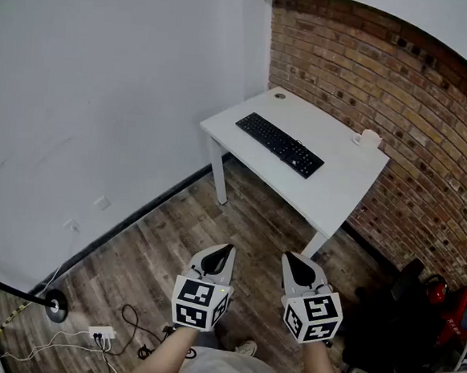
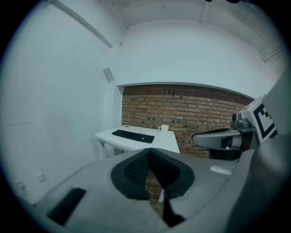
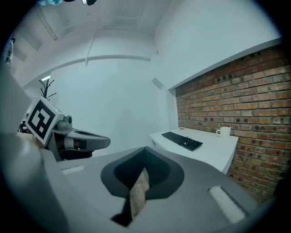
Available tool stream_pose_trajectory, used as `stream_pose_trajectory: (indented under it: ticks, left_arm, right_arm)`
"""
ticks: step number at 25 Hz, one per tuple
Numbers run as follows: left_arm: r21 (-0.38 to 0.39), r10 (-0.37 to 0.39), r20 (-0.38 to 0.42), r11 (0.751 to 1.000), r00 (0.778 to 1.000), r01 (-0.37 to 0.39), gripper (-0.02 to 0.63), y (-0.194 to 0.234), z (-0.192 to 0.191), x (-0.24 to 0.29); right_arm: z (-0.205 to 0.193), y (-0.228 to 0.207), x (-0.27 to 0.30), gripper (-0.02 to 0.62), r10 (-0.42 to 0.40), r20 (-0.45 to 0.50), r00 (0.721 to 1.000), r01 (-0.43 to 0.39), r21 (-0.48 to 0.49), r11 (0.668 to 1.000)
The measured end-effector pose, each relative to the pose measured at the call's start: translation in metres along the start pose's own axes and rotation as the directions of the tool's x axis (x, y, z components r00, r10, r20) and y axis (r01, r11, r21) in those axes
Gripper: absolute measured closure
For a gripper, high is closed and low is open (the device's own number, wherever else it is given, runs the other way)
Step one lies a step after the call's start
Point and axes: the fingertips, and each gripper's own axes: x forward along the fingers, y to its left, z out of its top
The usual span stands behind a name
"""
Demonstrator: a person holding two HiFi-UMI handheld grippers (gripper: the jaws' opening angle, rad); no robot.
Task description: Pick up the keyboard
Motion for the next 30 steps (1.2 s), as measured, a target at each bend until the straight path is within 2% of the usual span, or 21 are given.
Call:
stream_pose_trajectory:
  ticks: [7,14,21,30]
  left_arm:
    - [-0.011,0.004,-0.008,1.000,1.000,-0.004,0.607,0.004,0.000,0.007]
    - [-0.020,0.019,-0.024,1.000,1.000,-0.020,0.607,0.027,-0.002,0.021]
    - [-0.041,0.002,-0.035,0.999,0.999,-0.003,0.609,0.076,0.007,0.060]
    - [-0.042,-0.073,-0.032,0.997,0.997,0.071,0.609,0.164,0.041,0.126]
  right_arm:
    - [-0.003,-0.004,0.005,0.588,-0.003,-0.007,1.000,0.003,0.010,1.000]
    - [-0.005,-0.007,0.031,0.588,-0.003,-0.028,1.000,0.004,0.012,1.000]
    - [0.000,-0.011,0.088,0.589,-0.022,-0.058,0.998,0.023,0.014,1.000]
    - [0.028,-0.019,0.185,0.592,-0.098,-0.068,0.993,0.100,0.036,0.994]
